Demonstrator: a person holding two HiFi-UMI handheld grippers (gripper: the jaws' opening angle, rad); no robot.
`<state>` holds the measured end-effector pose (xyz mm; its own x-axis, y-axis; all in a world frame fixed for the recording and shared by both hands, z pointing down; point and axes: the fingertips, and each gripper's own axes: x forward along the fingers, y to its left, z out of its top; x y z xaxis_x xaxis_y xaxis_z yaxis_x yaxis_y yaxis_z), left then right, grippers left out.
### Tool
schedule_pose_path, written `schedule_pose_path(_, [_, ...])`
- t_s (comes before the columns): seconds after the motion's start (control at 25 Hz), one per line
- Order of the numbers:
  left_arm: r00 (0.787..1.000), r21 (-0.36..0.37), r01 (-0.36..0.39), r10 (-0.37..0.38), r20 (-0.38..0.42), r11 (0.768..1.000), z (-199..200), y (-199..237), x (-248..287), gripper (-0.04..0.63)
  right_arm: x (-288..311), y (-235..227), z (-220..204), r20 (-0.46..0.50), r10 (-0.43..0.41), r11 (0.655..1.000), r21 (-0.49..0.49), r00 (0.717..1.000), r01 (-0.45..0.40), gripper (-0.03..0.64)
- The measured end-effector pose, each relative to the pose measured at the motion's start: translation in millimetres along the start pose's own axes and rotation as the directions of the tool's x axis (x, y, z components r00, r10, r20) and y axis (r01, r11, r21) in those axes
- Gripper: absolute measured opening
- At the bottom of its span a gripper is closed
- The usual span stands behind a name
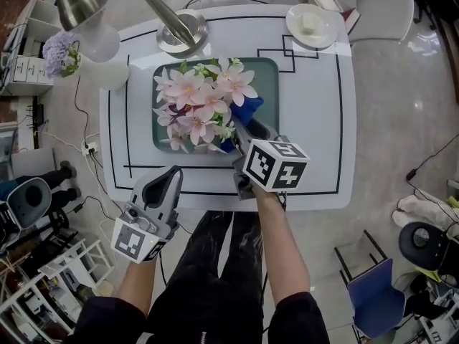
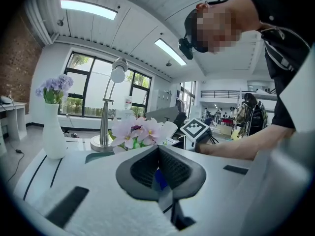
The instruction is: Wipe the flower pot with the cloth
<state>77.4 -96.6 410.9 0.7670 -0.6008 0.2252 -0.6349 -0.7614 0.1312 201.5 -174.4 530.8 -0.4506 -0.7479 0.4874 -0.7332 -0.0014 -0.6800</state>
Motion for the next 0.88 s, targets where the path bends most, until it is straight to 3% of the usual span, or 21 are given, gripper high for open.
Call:
schedule_pose_path(0.24, [1.0,-0.006,-0.013,0.013,-0.005,1.0,-1,9,1,0.006,4,-19,0,-0.046,-0.117,0.991,-0.078,0.992,0.113,0.114])
schedule_pose_path(0.44, [1.0,-0.012,-0.018,0.018,-0.001,1.0,1,14,2,0.006,-4,-7,28,0.034,-0.046,0.996,-0.079,0.998,0.049,0.114])
schedule_pose_path(0.6, [1.0,-0.016,-0.024,0.024,-0.003,1.0,1,16,0,0.006,4,5,44,0.022,0.045,0.994,-0.102,0.999,-0.043,0.114])
schedule_pose_path(0.88, [0.998,-0.021,-0.056,0.056,-0.007,0.998,0,27,-9,0.006,21,-9,41,-0.05,0.014,0.988,-0.152,0.999,-0.022,0.114])
